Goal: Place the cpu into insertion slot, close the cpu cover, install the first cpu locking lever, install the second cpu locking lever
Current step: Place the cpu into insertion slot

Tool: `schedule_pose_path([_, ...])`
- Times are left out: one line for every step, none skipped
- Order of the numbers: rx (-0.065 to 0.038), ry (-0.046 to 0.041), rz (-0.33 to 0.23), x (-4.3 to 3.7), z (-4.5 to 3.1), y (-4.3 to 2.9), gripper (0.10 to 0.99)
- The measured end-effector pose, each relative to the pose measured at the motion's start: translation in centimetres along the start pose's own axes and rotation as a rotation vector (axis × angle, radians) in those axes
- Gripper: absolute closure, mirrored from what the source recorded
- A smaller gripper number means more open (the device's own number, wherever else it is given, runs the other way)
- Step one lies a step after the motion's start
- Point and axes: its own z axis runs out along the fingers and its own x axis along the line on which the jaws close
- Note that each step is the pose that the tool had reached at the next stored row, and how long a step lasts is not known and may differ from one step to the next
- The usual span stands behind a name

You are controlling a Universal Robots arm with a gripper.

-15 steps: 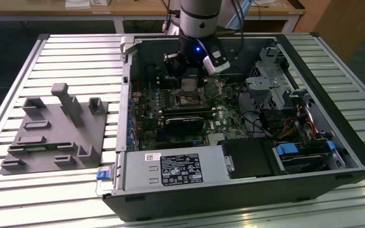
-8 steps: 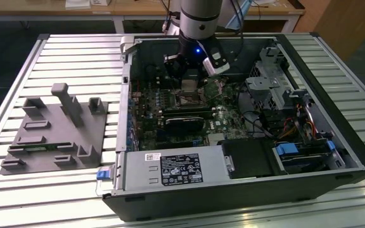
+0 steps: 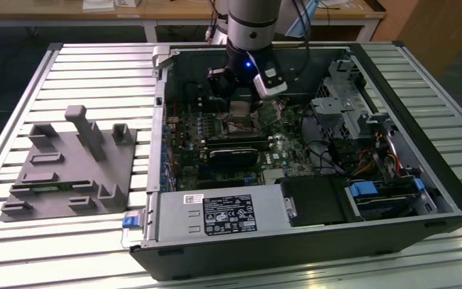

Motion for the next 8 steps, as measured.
schedule_pose_path([0.0, -0.0015, 0.017, 0.0, 0.01, 0.0, 0.553])
schedule_pose_path([-0.001, -0.003, 0.034, 0.0, 0.02, 0.0, 0.553])
schedule_pose_path([-0.001, -0.0045, 0.051, 0.0, 0.03, 0.0, 0.553])
schedule_pose_path([-0.001, -0.006, 0.067, 0.0, 0.03, 0.0, 0.553])
schedule_pose_path([-0.002, -0.0074, 0.083, 0.0, 0.04, 0.0, 0.553])
schedule_pose_path([-0.002, -0.009, 0.1, 0.0, 0.05, 0.0, 0.553])
schedule_pose_path([-0.002, -0.0104, 0.116, 0.0, 0.05, -0.01, 0.553])
schedule_pose_path([-0.003, -0.0119, 0.132, 0.0, 0.06, -0.01, 0.553])
